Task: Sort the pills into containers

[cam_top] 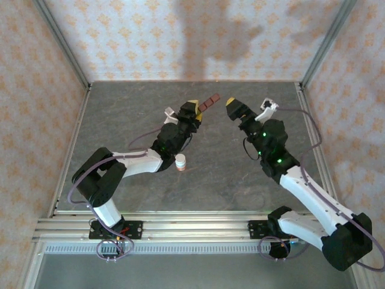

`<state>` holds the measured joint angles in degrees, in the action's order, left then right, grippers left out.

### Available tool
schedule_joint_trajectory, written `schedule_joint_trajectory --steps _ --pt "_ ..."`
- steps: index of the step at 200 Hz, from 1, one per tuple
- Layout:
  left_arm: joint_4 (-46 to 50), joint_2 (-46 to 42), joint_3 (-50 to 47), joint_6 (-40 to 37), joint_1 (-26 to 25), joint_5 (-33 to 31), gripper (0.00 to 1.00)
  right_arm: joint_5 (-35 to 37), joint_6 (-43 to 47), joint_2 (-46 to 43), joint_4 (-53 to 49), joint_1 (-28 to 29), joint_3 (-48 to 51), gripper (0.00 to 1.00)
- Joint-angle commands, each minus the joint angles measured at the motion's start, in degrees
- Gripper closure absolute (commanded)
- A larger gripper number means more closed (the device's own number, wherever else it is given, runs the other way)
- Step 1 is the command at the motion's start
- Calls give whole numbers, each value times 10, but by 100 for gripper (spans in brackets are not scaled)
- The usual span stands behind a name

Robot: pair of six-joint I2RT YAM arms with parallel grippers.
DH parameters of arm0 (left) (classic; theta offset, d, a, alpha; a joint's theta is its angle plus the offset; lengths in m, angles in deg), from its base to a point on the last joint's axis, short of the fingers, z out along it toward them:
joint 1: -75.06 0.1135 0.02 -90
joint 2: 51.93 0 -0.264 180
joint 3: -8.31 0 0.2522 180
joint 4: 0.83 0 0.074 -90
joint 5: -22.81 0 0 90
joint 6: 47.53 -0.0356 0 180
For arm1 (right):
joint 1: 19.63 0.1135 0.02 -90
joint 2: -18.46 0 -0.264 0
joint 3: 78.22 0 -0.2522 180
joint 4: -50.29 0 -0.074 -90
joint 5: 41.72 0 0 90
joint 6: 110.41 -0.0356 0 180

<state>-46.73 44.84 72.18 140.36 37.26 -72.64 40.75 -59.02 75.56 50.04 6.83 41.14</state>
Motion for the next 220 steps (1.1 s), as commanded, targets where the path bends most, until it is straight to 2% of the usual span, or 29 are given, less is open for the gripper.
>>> schedule_joint_trajectory --steps 1,15,34,50,76,153,198,220 --pt "72 -44 7 -111 23 47 79 -23 -32 15 -218 -19 -90 0" --pt "101 -53 14 -165 33 63 79 -46 -59 35 -269 -29 -127 0" --pt "130 -60 24 -226 40 84 78 -95 -98 69 -286 -37 -151 0" --pt "162 -65 34 -271 41 92 78 -136 -133 99 -267 -38 -156 0" --pt "189 -71 39 -316 40 99 79 -191 -190 142 -182 -37 -136 0" --pt "182 -61 31 -329 37 102 79 -215 -266 190 -68 -33 -103 3" --pt "171 -55 28 -328 34 104 79 -215 -287 219 -32 -19 -104 10" --pt "171 -53 27 -330 33 104 79 -215 -294 231 -17 -11 -106 20"
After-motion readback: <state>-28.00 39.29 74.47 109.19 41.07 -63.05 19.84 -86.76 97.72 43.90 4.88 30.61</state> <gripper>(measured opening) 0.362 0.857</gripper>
